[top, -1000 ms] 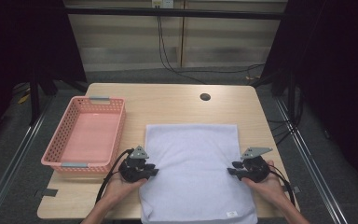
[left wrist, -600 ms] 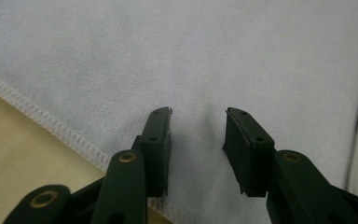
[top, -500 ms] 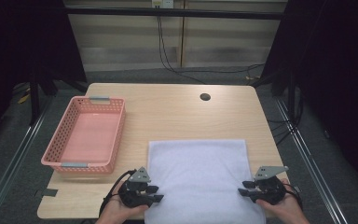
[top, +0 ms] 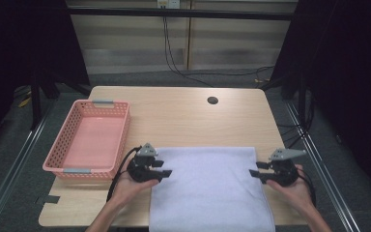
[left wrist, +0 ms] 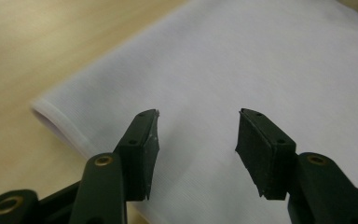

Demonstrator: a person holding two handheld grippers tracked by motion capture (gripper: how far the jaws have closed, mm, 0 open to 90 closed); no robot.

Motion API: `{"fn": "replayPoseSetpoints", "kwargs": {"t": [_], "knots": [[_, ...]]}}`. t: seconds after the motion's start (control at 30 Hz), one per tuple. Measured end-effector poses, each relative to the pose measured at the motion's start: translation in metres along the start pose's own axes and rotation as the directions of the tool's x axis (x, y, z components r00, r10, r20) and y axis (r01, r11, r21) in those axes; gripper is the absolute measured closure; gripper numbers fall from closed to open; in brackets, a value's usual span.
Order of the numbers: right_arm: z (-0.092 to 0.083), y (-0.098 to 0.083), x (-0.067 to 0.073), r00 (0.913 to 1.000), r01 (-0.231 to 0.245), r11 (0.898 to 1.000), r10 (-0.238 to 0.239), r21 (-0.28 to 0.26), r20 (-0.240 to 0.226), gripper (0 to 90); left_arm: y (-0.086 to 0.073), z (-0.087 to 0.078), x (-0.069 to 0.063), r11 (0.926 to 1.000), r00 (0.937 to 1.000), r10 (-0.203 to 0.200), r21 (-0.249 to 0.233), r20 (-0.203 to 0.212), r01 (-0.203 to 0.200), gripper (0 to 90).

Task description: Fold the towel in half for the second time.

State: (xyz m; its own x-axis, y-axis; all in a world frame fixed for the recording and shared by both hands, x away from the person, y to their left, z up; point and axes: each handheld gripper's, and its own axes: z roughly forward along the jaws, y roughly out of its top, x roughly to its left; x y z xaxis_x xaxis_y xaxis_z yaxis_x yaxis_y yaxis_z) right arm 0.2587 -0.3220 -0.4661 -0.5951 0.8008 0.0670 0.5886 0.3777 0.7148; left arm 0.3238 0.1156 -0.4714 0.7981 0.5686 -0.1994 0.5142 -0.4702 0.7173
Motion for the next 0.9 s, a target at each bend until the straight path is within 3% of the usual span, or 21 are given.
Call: {"fn": "replayPoseSetpoints", "kwargs": {"t": [0.03,0.07,0.1,0.13,0.2,0.23,0.3,0.5,0.63,0.73,0.77,0.9], "knots": [[0.003,0.006,-0.007,0.9999,-0.009,1.000,0.009,-0.009,0.006,54.1,0.005,0.003,0.005,1.0000,1.0000,-0.009,-0.003,0.000,0.009,48.0],[0.006,0.011,-0.014,0.9997,-0.014,1.000,0.014,-0.019,0.019,53.1,0.010,0.006,0.012,0.9991,0.9980,-0.042,-0.010,0.047,0.042,47.9],[0.009,0.017,-0.019,0.9996,-0.019,1.000,0.019,-0.025,0.019,51.5,0.015,0.008,0.016,0.9979,0.9976,-0.061,-0.022,0.033,0.062,47.9],[0.013,0.022,-0.023,0.9996,-0.008,1.000,0.009,-0.026,0.027,50.5,0.020,0.009,0.018,0.9989,0.9987,-0.044,-0.019,-0.027,0.043,48.0],[0.021,0.029,-0.030,0.9996,-0.003,1.000,0.004,-0.021,0.027,49.9,0.026,0.014,0.025,0.9979,0.9985,-0.049,-0.043,-0.023,0.048,49.0],[0.026,0.032,-0.034,0.9998,-0.012,1.000,0.013,-0.021,0.015,49.8,0.028,0.017,0.028,0.9977,0.9980,-0.057,-0.037,-0.028,0.056,48.6],[0.035,0.036,-0.041,0.9994,-0.005,1.000,0.005,-0.007,0.034,49.2,0.029,0.021,0.033,0.9980,0.9974,-0.055,-0.033,-0.047,0.054,48.7],[0.057,0.035,-0.063,0.9974,-0.068,0.997,0.067,0.027,0.026,43.7,0.021,0.026,0.046,0.9969,0.9944,-0.078,0.007,-0.072,0.079,44.7],[0.065,0.034,-0.063,0.9982,-0.060,0.998,0.060,0.034,0.000,42.2,0.014,0.024,0.053,0.9943,0.9906,-0.106,0.006,-0.087,0.107,41.3],[0.070,0.033,-0.061,0.9988,-0.050,0.998,0.050,0.045,0.003,40.7,0.010,0.022,0.055,0.9948,0.9908,-0.098,0.016,-0.093,0.100,39.0],[0.070,0.033,-0.061,0.9983,-0.055,0.997,0.054,0.059,0.024,39.3,0.008,0.023,0.055,0.9945,0.9904,-0.100,0.024,-0.096,0.102,38.7],[0.073,0.031,-0.065,0.9983,-0.059,0.996,0.058,0.062,0.009,41.8,0.004,0.025,0.060,0.9935,0.9912,-0.102,0.041,-0.084,0.106,38.6]]}}
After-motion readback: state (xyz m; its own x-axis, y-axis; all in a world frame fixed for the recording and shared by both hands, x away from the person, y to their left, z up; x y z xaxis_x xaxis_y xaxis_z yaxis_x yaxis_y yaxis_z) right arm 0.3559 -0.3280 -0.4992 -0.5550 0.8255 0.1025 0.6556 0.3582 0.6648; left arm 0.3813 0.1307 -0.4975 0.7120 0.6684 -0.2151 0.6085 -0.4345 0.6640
